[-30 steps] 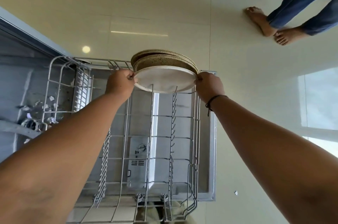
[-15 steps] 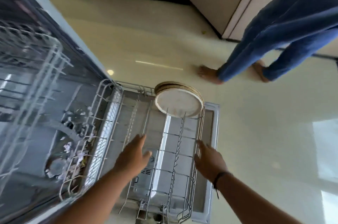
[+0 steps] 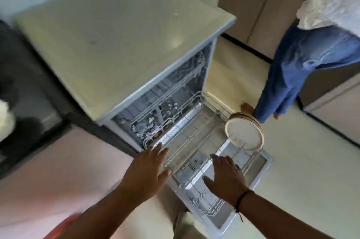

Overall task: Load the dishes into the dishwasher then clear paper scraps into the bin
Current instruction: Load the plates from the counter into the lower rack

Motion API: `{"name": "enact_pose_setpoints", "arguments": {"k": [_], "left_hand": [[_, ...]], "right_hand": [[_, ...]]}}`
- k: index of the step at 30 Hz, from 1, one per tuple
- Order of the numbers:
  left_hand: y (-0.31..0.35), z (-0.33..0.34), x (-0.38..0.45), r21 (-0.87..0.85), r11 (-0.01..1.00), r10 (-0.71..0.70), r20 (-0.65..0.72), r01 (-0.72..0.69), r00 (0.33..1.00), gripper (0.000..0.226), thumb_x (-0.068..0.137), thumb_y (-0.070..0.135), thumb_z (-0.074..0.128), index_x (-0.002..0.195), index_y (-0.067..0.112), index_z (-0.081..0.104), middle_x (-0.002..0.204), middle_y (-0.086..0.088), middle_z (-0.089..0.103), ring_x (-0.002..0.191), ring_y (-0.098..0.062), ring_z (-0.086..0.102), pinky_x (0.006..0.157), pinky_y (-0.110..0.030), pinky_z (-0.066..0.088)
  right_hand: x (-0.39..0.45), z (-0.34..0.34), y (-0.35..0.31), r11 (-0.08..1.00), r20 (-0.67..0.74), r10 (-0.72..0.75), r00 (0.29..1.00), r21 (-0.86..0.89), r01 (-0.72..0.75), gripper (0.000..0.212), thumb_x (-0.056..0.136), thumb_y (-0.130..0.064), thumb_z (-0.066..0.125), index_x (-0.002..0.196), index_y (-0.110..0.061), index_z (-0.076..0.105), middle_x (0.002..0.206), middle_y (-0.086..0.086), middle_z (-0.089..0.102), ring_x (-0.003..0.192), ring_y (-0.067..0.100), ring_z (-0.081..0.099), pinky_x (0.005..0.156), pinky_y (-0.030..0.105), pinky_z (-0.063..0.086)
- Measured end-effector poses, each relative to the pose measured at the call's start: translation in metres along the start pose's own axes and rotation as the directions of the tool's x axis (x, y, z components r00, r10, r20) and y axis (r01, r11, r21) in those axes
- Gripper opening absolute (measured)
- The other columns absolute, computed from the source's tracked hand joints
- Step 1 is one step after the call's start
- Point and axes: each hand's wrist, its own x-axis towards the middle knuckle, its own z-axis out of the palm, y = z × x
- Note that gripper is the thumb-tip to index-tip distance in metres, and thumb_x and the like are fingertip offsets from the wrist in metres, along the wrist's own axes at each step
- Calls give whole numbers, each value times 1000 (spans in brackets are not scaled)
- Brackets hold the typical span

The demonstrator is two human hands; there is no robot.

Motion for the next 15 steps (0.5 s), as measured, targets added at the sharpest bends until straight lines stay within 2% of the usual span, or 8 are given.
{"name": "enact_pose_setpoints", "arguments": {"k": [3,6,8,12,15], "left_hand": [[-12,-25,-68,8,994,-106,-134,108,985,58,81,52,43,129,21,54,128,-6,62,113,-25,63,90,-39,51],[-27,-44,-148,-7,973,-224,-249,229,942,58,79,53,43,128,24,55,127,-2,63,110,-24,64,89,-38,51],[-38,-54,-215,-17,943,-323,-289,332,901,58,80,55,42,126,24,59,127,-2,63,109,-23,65,88,-37,51],[-57,-65,-355,-128,830,-544,-400,543,737,58,82,55,43,129,24,55,130,-1,61,116,-23,61,95,-40,50],[-67,-68,-453,-217,692,-696,-451,688,558,58,79,54,47,126,22,58,128,-4,62,113,-25,62,94,-41,50]], "right_hand": [[-18,-24,-58,976,-76,-210,975,-82,204,74,85,-59,45,145,-19,27,138,3,44,133,25,33,108,38,31],[-48,-30,-123,917,-133,-389,911,-150,370,77,80,-64,38,143,-19,34,136,3,48,131,27,37,106,40,35],[-78,-26,-175,867,-116,-488,865,-177,466,82,77,-67,35,142,-18,38,135,4,51,132,30,39,105,43,39],[-139,-10,-285,694,-179,-720,671,-198,692,74,73,-65,45,127,-16,55,112,4,65,112,33,58,91,43,49],[-192,3,-374,519,-80,-853,515,-223,825,78,76,-66,42,138,-19,45,129,2,56,126,30,46,101,39,41]]}}
